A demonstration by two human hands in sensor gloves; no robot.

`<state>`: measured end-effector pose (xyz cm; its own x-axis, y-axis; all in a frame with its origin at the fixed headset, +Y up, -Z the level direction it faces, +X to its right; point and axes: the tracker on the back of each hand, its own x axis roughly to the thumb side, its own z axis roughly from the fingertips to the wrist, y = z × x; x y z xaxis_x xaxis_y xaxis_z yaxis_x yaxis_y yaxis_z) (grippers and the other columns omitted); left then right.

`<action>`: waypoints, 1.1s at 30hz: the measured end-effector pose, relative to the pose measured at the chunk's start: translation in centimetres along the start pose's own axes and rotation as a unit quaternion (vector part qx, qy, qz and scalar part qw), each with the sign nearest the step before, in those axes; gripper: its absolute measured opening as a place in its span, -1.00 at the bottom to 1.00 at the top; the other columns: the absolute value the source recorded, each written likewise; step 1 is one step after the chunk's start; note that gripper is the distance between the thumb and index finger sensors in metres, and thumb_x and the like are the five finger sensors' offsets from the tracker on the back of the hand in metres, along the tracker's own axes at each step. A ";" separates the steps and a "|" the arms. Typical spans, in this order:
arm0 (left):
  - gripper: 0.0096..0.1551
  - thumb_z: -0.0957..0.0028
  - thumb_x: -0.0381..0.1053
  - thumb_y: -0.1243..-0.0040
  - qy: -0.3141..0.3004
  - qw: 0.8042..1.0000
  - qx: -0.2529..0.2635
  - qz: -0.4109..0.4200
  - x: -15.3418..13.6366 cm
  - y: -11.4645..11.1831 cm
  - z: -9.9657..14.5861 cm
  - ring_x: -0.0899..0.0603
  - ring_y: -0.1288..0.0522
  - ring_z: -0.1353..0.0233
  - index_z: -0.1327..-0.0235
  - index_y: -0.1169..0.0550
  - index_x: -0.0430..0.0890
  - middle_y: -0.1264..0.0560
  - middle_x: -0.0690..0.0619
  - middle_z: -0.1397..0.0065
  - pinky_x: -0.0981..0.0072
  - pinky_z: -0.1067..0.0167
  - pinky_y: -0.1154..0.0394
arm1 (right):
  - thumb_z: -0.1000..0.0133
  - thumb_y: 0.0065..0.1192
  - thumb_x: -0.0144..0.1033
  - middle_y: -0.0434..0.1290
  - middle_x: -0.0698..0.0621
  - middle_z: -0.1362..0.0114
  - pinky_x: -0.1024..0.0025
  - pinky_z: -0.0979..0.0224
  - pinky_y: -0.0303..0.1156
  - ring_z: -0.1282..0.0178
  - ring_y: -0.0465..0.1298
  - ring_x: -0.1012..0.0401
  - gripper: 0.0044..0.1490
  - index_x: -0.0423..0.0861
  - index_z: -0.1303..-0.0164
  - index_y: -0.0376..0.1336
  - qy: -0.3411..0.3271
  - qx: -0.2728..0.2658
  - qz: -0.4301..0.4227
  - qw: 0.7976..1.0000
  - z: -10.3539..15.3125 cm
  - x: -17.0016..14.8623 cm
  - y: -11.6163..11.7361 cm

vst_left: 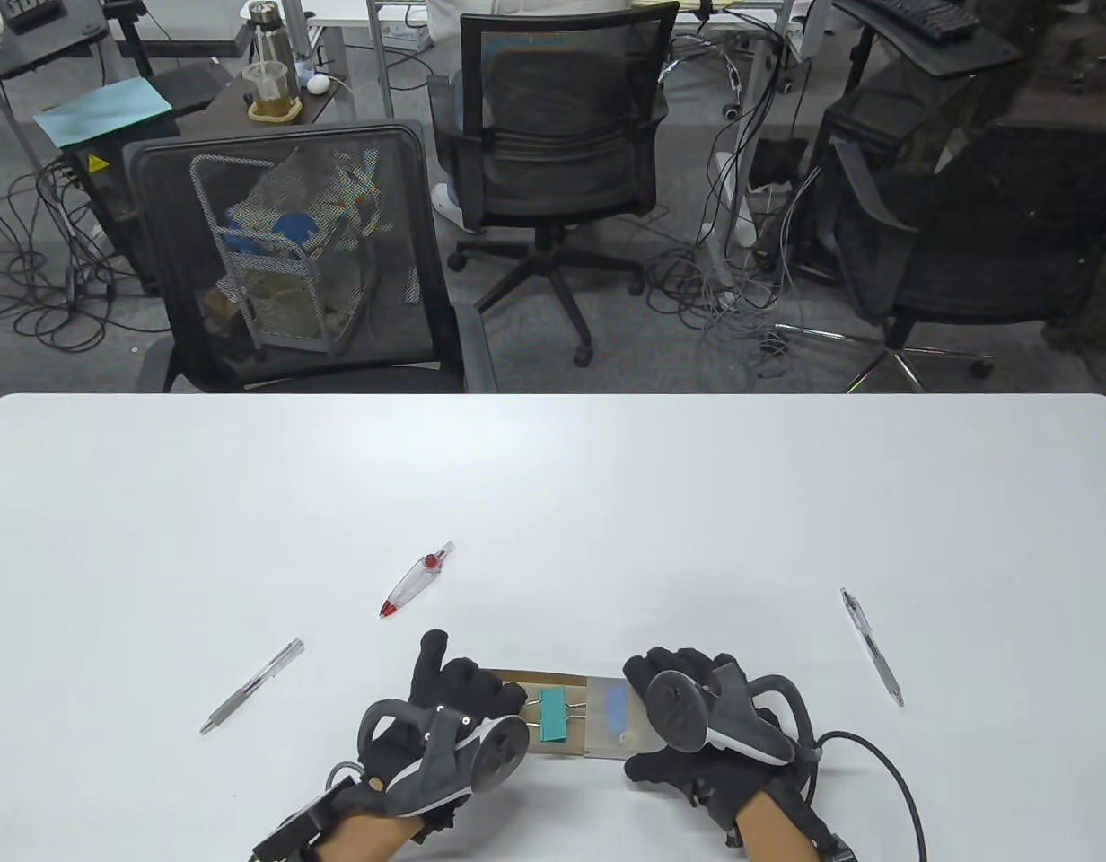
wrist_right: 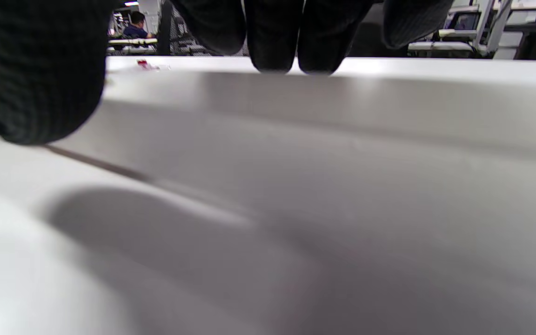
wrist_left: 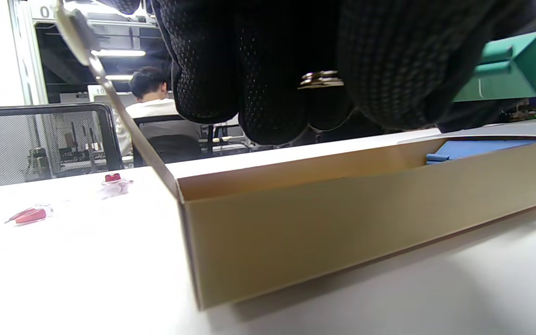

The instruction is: Pack snap-button pull-out pencil case

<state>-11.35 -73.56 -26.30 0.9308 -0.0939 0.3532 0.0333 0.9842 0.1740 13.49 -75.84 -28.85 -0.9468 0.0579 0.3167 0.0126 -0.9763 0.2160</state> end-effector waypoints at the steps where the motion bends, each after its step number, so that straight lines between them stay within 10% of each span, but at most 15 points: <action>1: -0.37 0.34 0.24 -0.46 0.002 1.000 -0.002 -0.001 0.0 0.0 0.0 -0.03 -0.65 -0.34 -0.08 -0.70 0.18 -0.71 0.24 -0.17 -0.30 -0.63 -0.13 | 0.28 0.42 0.39 0.17 0.05 -0.74 -0.26 -0.63 0.09 -0.68 0.24 -0.03 0.27 0.14 -0.61 0.01 0.003 0.006 -0.004 1.000 -0.1 -0.2 0.3; 33: -0.41 0.42 0.16 -0.57 0.018 0.994 -0.076 -0.075 5.3 -2.1 -5.4 -0.05 -0.67 -0.29 0.01 -0.75 0.18 -0.74 0.22 -0.11 -0.27 -0.63 -0.14 | 0.31 0.46 0.33 0.21 0.15 -0.70 -0.15 -0.62 0.18 -0.63 0.29 0.02 0.21 0.22 -0.56 0.05 0.002 -0.021 -0.019 1.000 -0.1 -0.5 0.7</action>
<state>-4.54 -75.28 -29.73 0.9239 -0.2376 0.2999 0.2242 0.9713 0.0791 13.93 -76.60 -28.94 -0.9476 0.0941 0.3053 -0.0366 -0.9813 0.1888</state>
